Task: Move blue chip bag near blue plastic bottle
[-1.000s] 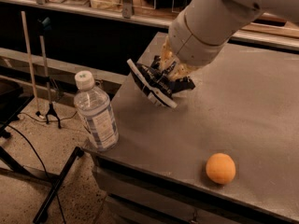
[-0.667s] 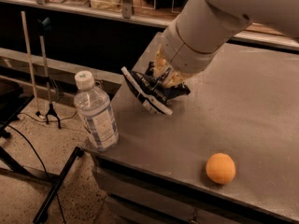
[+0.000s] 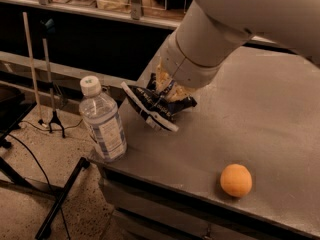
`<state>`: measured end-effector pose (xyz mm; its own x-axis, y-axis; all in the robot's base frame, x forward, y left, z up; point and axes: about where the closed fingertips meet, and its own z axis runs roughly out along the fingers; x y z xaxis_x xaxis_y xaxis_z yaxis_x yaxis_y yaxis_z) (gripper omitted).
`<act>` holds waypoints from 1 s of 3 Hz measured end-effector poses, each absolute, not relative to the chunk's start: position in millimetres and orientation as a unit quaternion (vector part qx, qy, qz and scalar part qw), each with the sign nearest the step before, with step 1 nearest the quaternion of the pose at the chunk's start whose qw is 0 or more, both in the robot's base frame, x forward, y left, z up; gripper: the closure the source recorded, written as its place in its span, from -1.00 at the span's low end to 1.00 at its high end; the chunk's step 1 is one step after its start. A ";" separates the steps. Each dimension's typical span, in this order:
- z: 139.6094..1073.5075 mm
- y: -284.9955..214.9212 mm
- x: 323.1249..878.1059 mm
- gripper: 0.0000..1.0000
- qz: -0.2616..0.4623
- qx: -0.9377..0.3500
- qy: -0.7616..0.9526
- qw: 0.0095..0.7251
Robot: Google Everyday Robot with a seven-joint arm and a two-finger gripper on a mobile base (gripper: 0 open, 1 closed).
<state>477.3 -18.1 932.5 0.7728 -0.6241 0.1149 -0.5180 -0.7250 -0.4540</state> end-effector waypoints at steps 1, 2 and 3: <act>922.7 -6.7 471.2 1.00 -0.125 -0.923 0.304 0.198; 918.1 -0.3 476.0 1.00 -0.127 -0.923 0.304 0.197; 914.3 3.8 477.6 0.65 -0.125 -0.925 0.301 0.196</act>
Offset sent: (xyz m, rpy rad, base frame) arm -0.0075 0.0118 -0.0095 0.0035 0.0174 0.0310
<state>477.6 3.8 914.3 0.7875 -0.6057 0.1141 -0.5075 -0.7423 -0.4376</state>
